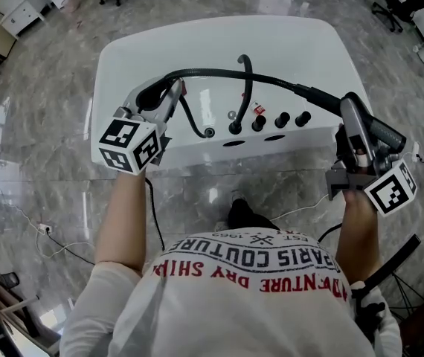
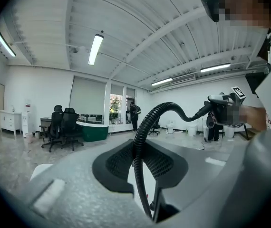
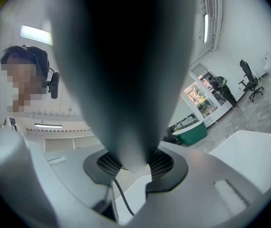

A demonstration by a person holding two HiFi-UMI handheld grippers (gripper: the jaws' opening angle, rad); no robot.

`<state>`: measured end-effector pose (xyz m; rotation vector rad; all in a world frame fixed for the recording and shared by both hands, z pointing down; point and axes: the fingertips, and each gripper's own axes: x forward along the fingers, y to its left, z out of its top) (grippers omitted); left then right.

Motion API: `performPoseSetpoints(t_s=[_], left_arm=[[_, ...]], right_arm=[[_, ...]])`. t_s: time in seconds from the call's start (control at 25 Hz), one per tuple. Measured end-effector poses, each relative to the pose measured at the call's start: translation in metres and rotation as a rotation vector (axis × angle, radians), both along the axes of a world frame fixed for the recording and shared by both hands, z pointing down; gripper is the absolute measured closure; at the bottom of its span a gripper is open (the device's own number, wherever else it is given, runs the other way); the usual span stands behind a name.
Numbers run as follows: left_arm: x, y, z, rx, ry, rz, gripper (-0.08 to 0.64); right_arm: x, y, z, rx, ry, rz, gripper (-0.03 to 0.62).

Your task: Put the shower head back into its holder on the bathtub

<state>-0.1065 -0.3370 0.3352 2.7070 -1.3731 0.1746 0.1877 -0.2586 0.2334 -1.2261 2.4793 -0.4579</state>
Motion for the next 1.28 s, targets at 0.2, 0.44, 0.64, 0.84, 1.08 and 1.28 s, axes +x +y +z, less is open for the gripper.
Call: performPoseSetpoints(t_s=[0.2,0.44,0.64,0.84,1.08,1.28], left_arm=[[0.013,-0.032,-0.003,0.014,-0.052,0.001,0.492],[0.023,-0.062,0.028,-0.036,-0.087,-0.001,0.492],[0.023,-0.07,0.084,-0.137,-0.085,-0.017,0.492],[0.027,-0.07,0.145,-0.246,-0.078,-0.029,0.492],[0.035,-0.059,0.22,-0.379,-0.081,-0.021,0.492],[0.037,-0.047,0.271,-0.462,-0.095,-0.009,0.492]], right_arm=[[0.015,-0.018,0.009,-0.027,0.008,0.031,0.457],[0.027,-0.045,0.022,-0.06,0.012,0.042,0.457],[0.027,-0.065,0.039,-0.098,0.03,0.032,0.457],[0.019,-0.083,0.055,-0.129,0.046,-0.006,0.457],[-0.006,-0.098,0.071,-0.152,0.065,-0.077,0.457],[-0.031,-0.102,0.087,-0.177,0.083,-0.143,0.457]])
